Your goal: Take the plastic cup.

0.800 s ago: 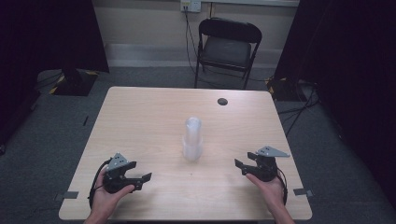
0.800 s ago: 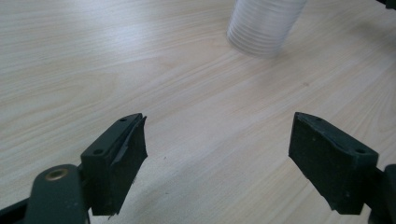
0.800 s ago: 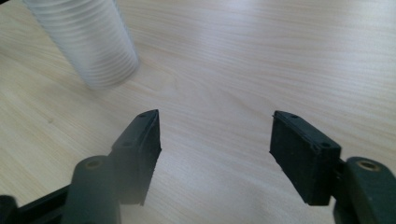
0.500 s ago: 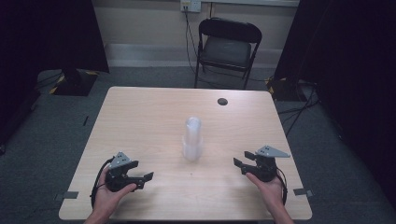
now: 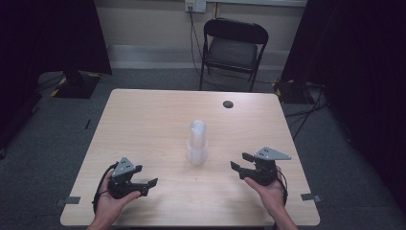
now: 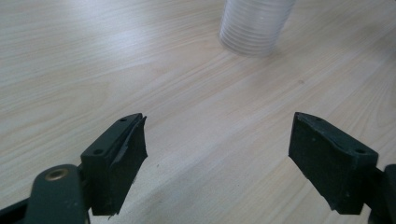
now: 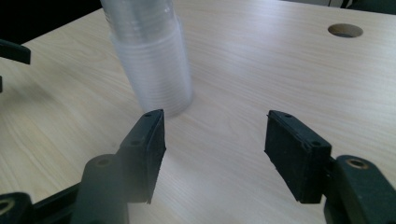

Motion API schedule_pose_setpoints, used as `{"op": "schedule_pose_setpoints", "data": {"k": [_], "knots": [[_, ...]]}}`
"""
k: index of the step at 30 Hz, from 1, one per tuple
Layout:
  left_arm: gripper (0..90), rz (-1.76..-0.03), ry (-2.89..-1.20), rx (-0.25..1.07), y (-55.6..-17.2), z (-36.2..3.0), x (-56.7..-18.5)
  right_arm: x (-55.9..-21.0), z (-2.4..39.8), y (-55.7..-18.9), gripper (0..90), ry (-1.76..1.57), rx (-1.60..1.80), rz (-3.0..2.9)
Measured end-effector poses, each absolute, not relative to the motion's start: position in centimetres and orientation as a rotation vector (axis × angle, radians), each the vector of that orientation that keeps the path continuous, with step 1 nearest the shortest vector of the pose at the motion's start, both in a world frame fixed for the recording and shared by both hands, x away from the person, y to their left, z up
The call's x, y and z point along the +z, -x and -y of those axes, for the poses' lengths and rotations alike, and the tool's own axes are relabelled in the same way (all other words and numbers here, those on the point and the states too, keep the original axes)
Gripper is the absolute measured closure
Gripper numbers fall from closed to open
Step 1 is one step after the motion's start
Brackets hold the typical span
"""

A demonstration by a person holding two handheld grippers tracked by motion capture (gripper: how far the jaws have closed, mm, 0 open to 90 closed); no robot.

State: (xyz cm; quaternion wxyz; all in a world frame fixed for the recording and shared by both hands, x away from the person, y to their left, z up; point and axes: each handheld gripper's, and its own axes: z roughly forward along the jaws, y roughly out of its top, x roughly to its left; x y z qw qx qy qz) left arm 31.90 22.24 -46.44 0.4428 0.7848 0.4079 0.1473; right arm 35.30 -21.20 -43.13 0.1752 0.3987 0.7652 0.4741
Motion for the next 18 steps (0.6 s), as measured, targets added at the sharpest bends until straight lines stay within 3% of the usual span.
{"op": "schedule_pose_setpoints", "data": {"k": [18], "knots": [[19.3,-1.012,-1.946,0.365,-31.9,-22.3,-46.4,-40.1,17.7,-37.3,34.7,-0.973,1.442,-2.179]]}}
